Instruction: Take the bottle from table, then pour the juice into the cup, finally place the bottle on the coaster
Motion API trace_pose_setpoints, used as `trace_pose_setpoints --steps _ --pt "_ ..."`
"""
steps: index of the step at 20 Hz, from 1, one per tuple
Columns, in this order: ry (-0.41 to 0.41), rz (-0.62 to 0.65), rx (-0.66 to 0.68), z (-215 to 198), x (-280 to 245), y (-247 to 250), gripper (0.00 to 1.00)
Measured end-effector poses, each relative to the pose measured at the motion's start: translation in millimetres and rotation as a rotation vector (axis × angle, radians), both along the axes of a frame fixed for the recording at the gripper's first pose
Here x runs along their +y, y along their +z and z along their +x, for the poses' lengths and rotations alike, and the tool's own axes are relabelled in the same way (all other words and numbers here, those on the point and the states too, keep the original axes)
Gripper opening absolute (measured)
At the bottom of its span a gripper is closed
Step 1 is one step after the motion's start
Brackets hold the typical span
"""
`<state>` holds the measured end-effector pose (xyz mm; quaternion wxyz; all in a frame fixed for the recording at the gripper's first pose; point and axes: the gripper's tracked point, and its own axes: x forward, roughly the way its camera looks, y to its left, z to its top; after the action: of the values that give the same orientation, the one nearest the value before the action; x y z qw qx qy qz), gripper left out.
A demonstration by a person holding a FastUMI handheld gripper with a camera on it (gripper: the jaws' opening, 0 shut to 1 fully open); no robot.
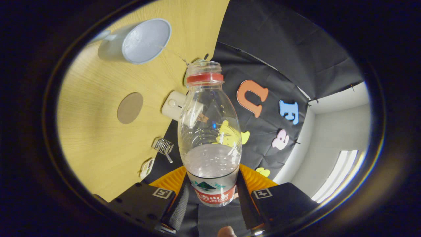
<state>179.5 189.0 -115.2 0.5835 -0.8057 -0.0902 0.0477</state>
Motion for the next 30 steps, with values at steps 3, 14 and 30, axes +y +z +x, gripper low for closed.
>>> trace_pose_setpoints --steps 3,14,30 --pt "0.008 -0.025 -0.017 0 3 8 0.74" --pt "0.015 -0.053 -0.011 0 12 11 0.74" --pt "-0.09 0.518 0.317 -12 -3 -33 0.75"
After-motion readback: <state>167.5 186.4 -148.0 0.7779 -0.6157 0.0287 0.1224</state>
